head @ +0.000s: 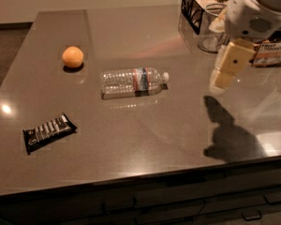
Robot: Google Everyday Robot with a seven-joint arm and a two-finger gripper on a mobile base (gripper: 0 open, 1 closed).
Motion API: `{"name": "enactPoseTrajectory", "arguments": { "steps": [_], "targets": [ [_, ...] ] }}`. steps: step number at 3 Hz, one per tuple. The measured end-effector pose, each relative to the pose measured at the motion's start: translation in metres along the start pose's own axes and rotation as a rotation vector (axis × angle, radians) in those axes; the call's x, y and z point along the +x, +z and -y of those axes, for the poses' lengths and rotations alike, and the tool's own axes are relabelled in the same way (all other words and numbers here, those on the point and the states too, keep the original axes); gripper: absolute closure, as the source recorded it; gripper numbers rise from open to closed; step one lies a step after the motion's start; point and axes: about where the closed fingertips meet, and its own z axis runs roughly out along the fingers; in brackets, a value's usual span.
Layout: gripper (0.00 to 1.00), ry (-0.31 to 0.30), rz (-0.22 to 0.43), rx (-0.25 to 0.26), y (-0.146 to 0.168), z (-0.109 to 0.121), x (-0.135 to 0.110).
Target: Move water bottle near orange
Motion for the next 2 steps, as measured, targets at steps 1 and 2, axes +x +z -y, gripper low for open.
{"name": "enactPoseTrajectory", "arguments": {
  "steps": [1, 2],
  "targets": [
    [0.0, -0.047, 0.069, -0.014, 0.02, 0.038, -0.048],
    [0.0, -0.086, 0.105, -0.037, 0.04, 0.055, -0.08]
  ]
}}
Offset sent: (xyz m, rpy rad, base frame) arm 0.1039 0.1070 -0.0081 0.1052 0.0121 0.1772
